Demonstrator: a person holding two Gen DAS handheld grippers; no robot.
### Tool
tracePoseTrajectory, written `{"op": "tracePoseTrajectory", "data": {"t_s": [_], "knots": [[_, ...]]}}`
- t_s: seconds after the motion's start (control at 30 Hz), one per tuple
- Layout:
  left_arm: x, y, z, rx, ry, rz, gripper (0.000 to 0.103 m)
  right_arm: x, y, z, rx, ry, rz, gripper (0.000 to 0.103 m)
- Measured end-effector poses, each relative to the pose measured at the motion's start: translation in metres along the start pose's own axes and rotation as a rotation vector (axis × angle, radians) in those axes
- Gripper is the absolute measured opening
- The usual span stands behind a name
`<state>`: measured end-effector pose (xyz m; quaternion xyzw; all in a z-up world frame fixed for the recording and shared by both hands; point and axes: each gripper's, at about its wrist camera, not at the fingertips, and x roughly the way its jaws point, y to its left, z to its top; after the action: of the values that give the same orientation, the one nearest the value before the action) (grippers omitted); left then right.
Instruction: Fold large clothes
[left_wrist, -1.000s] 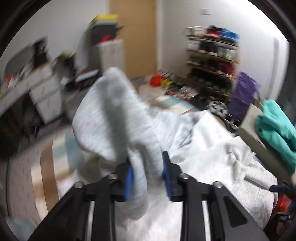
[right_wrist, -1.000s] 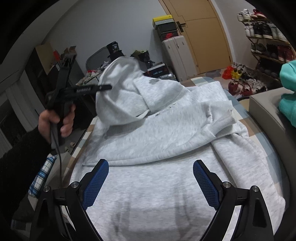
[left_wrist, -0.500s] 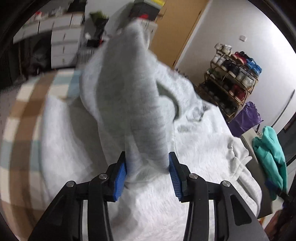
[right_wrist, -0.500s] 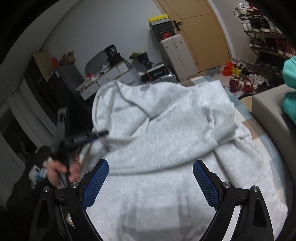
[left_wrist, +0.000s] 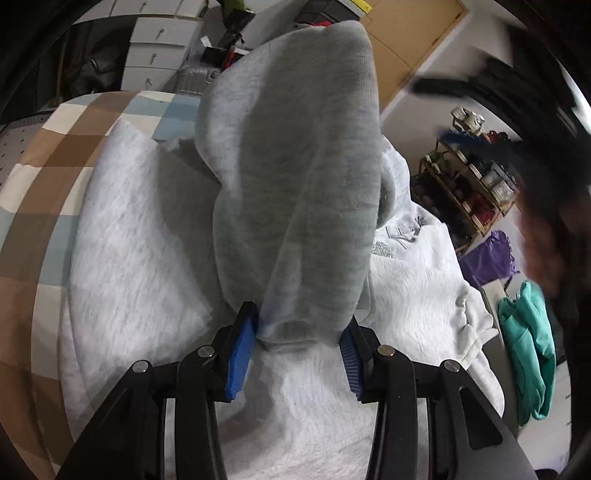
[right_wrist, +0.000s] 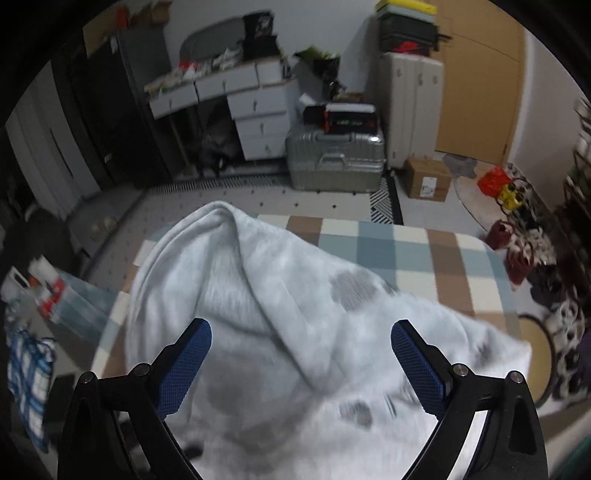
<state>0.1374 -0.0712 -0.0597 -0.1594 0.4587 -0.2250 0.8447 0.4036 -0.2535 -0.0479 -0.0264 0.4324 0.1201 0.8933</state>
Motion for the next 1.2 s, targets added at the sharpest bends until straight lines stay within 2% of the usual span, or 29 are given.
{"op": "tracePoseTrajectory", "data": {"t_s": [0.13, 0.17, 0.2, 0.23, 0.27, 0.3, 0.4, 0.53, 0.6, 0.67, 0.7, 0.73, 0.8, 0.87, 0.93, 1.07, 1.17, 1.2], "knots": [[0.001, 0.004, 0.001, 0.008, 0.001, -0.039, 0.037, 0.042, 0.029, 0.019, -0.119, 0.011, -0.120, 0.094], [0.002, 0.006, -0.001, 0.009, 0.002, -0.042, 0.037, 0.050, 0.034, 0.022, -0.156, -0.001, -0.180, 0.081], [0.003, 0.006, -0.001, 0.004, 0.006, -0.043, 0.037, 0.054, 0.038, 0.022, -0.180, -0.004, -0.218, 0.063], [0.004, 0.005, 0.000, 0.002, 0.009, -0.046, 0.037, 0.055, 0.038, 0.024, -0.194, -0.001, -0.243, 0.051], [0.004, 0.005, 0.001, 0.000, 0.012, -0.047, 0.037, 0.053, 0.036, 0.025, -0.195, -0.003, -0.251, 0.020], [0.004, 0.005, 0.001, -0.003, 0.012, -0.051, 0.037, 0.050, 0.033, 0.029, -0.182, -0.010, -0.246, 0.005], [-0.003, 0.002, 0.005, -0.011, -0.007, -0.039, 0.037, 0.005, 0.013, 0.033, -0.094, -0.145, -0.214, 0.003], [-0.022, -0.009, 0.016, 0.000, -0.060, 0.011, 0.037, -0.059, 0.002, 0.017, -0.125, -0.292, -0.280, 0.003], [-0.038, -0.015, 0.025, -0.016, -0.088, 0.025, 0.038, -0.082, -0.004, 0.006, -0.128, -0.330, -0.272, 0.003], [-0.058, -0.023, 0.032, -0.022, -0.113, 0.005, 0.045, -0.106, -0.014, -0.012, -0.123, -0.361, -0.254, 0.003], [-0.070, -0.028, 0.032, -0.015, -0.139, -0.006, 0.052, -0.119, -0.022, -0.029, -0.114, -0.381, -0.237, 0.003], [-0.079, -0.032, 0.033, -0.001, -0.158, -0.019, 0.063, -0.125, -0.024, -0.036, -0.108, -0.384, -0.220, 0.003], [-0.101, -0.045, 0.032, 0.051, -0.184, -0.049, 0.077, -0.136, -0.036, -0.066, -0.080, -0.387, -0.173, 0.003], [-0.114, -0.051, 0.030, 0.080, -0.181, -0.118, 0.079, -0.142, -0.045, -0.097, -0.044, -0.388, -0.116, 0.004], [-0.120, -0.051, 0.033, 0.061, -0.182, -0.116, 0.086, -0.142, -0.049, -0.122, -0.003, -0.397, -0.075, 0.004], [-0.090, -0.052, 0.048, 0.007, -0.090, -0.076, 0.086, -0.138, -0.066, -0.170, 0.159, -0.401, 0.019, 0.004], [-0.055, -0.057, 0.056, -0.039, 0.048, -0.134, 0.086, -0.133, -0.077, -0.191, 0.258, -0.381, 0.069, 0.004], [-0.046, -0.060, 0.056, -0.053, 0.070, -0.160, 0.086, -0.133, -0.078, -0.195, 0.276, -0.379, 0.077, 0.004]]}}
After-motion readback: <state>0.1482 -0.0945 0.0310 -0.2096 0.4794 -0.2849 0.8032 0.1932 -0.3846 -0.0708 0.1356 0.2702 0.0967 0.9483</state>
